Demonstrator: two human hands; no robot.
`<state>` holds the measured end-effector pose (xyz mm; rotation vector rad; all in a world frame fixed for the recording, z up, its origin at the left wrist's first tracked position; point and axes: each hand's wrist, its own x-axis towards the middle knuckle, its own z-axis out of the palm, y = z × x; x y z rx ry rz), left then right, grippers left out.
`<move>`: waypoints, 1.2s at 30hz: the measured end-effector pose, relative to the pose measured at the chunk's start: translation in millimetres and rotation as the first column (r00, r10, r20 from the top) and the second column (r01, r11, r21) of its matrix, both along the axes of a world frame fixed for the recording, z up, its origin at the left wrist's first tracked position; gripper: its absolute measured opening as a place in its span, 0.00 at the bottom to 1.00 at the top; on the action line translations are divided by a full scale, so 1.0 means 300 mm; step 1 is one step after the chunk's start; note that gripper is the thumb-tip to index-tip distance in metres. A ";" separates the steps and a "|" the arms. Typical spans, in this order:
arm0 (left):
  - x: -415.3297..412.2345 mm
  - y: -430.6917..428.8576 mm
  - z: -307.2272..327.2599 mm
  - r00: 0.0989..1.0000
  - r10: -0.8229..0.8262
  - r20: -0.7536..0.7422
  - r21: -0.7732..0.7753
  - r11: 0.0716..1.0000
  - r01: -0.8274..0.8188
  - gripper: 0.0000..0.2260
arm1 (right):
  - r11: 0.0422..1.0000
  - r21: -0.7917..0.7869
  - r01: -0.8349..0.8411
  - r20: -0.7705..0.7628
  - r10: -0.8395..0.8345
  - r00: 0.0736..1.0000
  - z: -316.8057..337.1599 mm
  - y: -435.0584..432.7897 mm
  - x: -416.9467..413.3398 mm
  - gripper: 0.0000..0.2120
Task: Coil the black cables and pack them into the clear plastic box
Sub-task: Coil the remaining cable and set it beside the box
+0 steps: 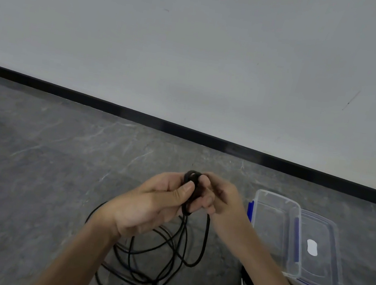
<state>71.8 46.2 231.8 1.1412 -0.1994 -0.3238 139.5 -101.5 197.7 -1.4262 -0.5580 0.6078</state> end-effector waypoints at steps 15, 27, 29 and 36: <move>0.039 0.002 -0.022 0.869 0.488 0.085 0.002 0.872 -0.490 0.10 | 0.937 -0.345 -0.048 -0.011 0.047 0.999 0.046 0.025 -0.086 0.11; 0.013 -0.020 -0.101 0.770 0.546 0.331 0.332 0.696 -0.636 0.11 | 0.969 -0.055 -0.241 -0.528 0.177 0.830 0.107 0.039 -0.119 0.14; 0.015 -0.010 -0.113 0.741 0.560 0.371 0.356 0.651 -0.671 0.10 | 0.969 -0.032 -0.246 -0.578 0.183 0.795 0.108 0.046 -0.126 0.15; 0.021 0.021 -0.121 0.701 0.547 0.457 0.412 0.568 -0.712 0.09 | 0.939 -0.197 -0.283 -0.538 0.138 0.832 0.117 0.101 -0.146 0.11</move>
